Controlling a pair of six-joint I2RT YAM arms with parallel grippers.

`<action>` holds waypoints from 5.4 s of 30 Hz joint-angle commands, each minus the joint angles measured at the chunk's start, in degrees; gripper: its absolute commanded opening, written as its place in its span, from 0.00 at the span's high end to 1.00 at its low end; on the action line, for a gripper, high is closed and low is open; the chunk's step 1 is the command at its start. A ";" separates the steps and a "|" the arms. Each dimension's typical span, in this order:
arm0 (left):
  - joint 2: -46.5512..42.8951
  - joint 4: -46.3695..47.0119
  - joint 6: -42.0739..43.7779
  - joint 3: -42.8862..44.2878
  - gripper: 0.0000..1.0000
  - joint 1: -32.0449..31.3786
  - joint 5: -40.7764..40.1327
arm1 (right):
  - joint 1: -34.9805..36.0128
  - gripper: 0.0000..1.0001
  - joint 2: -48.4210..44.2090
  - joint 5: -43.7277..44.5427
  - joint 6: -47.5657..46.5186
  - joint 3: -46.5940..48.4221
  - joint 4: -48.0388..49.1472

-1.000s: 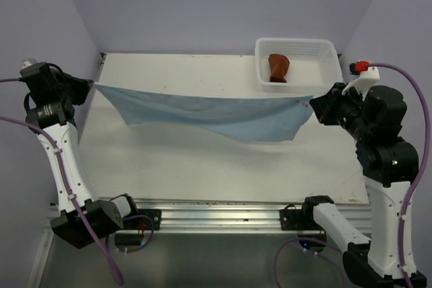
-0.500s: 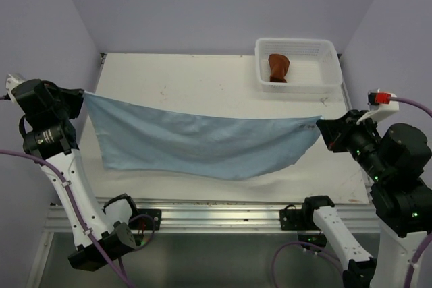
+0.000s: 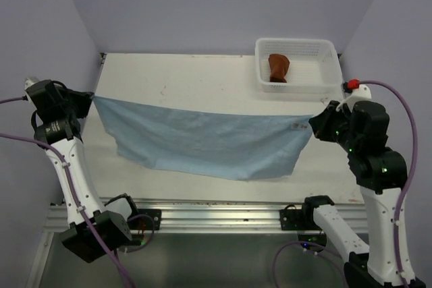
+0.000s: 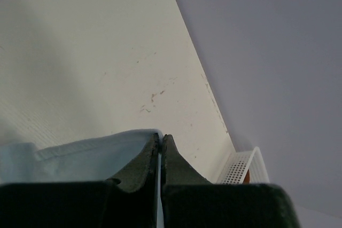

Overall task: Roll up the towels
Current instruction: Flatten the towel, then fold the towel

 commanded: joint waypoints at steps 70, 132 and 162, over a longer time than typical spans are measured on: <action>36.03 24.68 5.59 -0.01 1.00 -15.61 -5.71 | -0.13 1.00 27.67 19.58 -0.79 -18.47 30.80; 14.58 18.27 14.64 -24.89 1.00 -8.23 -8.08 | 3.73 1.00 -2.30 9.47 -6.33 -45.46 30.97; 10.27 15.90 20.79 -20.15 0.62 -8.31 -6.76 | 3.38 0.42 5.50 16.68 10.80 -38.08 23.68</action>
